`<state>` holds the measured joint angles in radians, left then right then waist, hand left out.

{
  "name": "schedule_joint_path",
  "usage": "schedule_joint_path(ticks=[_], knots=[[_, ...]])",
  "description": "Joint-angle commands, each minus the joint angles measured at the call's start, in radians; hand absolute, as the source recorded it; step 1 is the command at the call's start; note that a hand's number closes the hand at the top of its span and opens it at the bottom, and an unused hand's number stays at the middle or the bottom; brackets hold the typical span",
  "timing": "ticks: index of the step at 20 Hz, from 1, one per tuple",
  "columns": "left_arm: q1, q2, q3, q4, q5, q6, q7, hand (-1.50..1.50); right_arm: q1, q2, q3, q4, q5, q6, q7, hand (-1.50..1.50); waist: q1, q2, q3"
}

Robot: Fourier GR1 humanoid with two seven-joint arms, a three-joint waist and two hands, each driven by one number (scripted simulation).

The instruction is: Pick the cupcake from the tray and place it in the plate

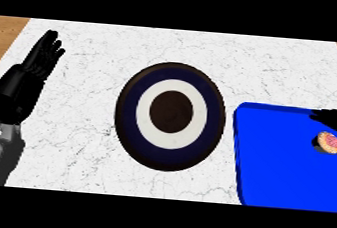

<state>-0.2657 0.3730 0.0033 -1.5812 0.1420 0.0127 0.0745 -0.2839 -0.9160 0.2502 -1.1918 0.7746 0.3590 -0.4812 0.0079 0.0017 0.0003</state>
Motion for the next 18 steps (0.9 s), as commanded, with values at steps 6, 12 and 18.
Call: schedule_joint_path(ticks=[6,12,18], knots=[[-0.017,-0.032,0.029,0.008,-0.042,-0.02,0.018,0.0,-0.045,0.097,-0.022,0.199,0.166,-0.068,-0.095,-1.5,-0.006,-0.001,0.0],[0.02,-0.041,0.044,-0.033,-0.046,-0.052,0.015,0.0,-0.118,0.168,-0.015,0.338,0.258,-0.067,-0.123,-1.5,0.001,0.0,0.0],[0.031,-0.078,0.025,-0.067,-0.081,-0.032,0.044,0.0,-0.148,0.202,-0.036,0.489,0.359,-0.221,-0.109,-1.5,0.002,0.0,0.0]])
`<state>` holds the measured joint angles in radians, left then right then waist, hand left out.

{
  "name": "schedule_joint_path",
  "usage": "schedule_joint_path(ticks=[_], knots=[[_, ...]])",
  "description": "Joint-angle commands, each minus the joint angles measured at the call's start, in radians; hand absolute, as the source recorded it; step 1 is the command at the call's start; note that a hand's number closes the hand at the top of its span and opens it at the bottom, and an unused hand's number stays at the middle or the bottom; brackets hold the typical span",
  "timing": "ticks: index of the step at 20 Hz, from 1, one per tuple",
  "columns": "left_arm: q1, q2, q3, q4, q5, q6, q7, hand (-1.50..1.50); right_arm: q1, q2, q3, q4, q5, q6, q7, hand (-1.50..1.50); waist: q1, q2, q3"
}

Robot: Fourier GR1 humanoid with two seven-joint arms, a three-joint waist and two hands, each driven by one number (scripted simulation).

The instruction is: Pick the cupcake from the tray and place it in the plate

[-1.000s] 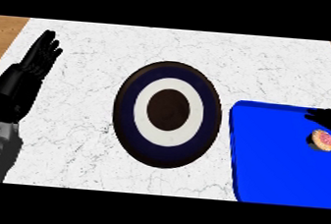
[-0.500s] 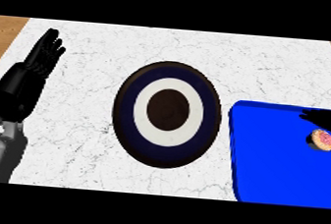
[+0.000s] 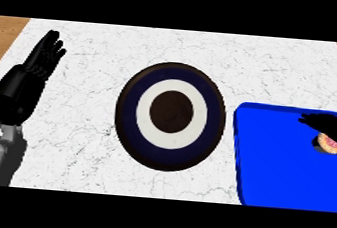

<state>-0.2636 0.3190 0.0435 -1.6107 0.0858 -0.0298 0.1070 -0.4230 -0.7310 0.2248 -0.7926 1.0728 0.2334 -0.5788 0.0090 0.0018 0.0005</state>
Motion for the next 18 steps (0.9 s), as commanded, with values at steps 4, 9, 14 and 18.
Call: schedule_joint_path(ticks=[4,9,14,18], knots=[[-0.017,-0.028,-0.012,0.006,-0.032,0.015,0.0,0.0,-0.021,0.055,-0.083,0.105,-0.035,-0.212,-0.149,1.5,-0.003,0.002,0.001],[0.015,0.014,0.047,0.006,-0.003,0.003,0.025,0.0,0.09,0.211,-0.201,0.085,-0.092,-0.281,0.247,1.5,-0.083,-0.024,-0.003],[0.068,0.034,0.104,0.022,-0.022,0.053,0.036,0.0,0.251,0.206,-0.404,0.173,-0.214,-0.341,0.476,1.5,-0.28,-0.07,-0.009],[0.093,0.056,0.135,0.012,-0.027,0.068,0.044,0.0,0.353,0.278,-0.492,0.109,-0.266,-0.515,0.582,1.5,-0.306,-0.082,-0.015]])
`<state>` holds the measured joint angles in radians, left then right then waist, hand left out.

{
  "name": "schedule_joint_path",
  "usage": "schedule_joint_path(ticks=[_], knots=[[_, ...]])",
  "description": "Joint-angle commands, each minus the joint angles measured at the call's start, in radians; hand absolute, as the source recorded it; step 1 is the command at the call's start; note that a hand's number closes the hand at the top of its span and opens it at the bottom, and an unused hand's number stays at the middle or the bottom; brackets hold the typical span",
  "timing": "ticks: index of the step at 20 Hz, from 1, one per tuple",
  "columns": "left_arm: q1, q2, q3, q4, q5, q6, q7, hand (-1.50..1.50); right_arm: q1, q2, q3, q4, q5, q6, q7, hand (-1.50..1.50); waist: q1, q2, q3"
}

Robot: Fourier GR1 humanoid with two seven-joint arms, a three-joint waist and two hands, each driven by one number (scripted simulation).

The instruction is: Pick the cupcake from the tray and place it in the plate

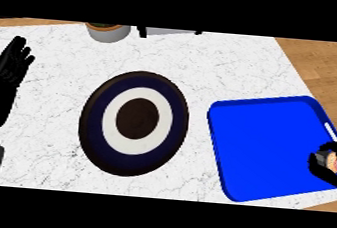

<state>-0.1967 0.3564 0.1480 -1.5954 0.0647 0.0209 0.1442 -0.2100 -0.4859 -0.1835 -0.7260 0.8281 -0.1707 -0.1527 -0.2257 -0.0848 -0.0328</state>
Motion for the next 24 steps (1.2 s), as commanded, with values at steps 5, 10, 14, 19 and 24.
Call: schedule_joint_path(ticks=[5,10,14,19,24], knots=[[0.054,0.016,0.044,-0.005,-0.001,0.02,0.001,0.0,0.229,0.196,-0.114,-0.102,-0.056,-0.305,0.192,1.5,-0.052,0.01,0.014],[0.064,0.021,0.034,-0.02,0.0,0.003,-0.006,0.0,0.259,0.317,-0.084,-0.294,-0.043,-0.451,0.172,1.5,-0.002,0.011,0.012],[0.054,0.005,0.02,-0.024,0.015,-0.008,-0.007,0.0,0.258,0.459,-0.016,-0.456,-0.035,-0.542,0.154,1.5,0.037,0.017,0.015],[0.048,0.006,-0.004,-0.044,0.023,-0.039,-0.013,0.0,0.297,0.482,0.133,-0.597,-0.01,-0.645,0.203,1.5,0.096,0.034,0.021],[0.022,-0.008,-0.026,-0.057,0.03,-0.049,-0.021,0.0,0.335,0.485,0.315,-0.705,0.058,-0.736,0.337,1.5,0.143,0.056,0.021]])
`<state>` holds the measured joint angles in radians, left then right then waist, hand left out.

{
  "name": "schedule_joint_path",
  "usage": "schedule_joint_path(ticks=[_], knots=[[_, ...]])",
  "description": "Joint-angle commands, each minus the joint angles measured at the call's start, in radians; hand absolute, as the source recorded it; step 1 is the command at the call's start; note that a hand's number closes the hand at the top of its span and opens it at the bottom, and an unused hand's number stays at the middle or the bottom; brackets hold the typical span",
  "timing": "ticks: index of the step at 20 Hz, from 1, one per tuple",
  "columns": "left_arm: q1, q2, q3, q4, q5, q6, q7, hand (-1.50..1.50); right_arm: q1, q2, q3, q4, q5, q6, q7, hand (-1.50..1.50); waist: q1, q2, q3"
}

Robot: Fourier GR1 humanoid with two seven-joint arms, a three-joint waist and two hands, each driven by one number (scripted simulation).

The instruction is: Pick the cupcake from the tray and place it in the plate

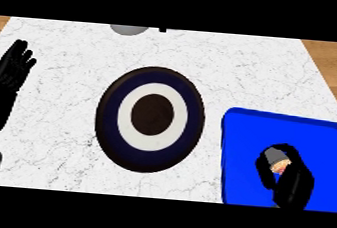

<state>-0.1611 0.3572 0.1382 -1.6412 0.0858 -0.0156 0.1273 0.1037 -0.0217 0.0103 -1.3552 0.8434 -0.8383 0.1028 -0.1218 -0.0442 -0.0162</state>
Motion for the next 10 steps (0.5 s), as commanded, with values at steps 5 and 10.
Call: schedule_joint_path(ticks=[5,10], knots=[[-0.064,-0.001,-0.024,-0.026,0.014,-0.018,0.021,0.0,0.032,0.021,0.28,-0.17,0.147,-0.143,0.262,1.5,0.068,0.027,0.007],[-0.071,-0.023,-0.051,-0.017,0.003,-0.019,0.011,0.0,-0.043,0.021,0.366,-0.218,0.286,-0.102,0.509,1.5,0.101,0.039,0.007]])
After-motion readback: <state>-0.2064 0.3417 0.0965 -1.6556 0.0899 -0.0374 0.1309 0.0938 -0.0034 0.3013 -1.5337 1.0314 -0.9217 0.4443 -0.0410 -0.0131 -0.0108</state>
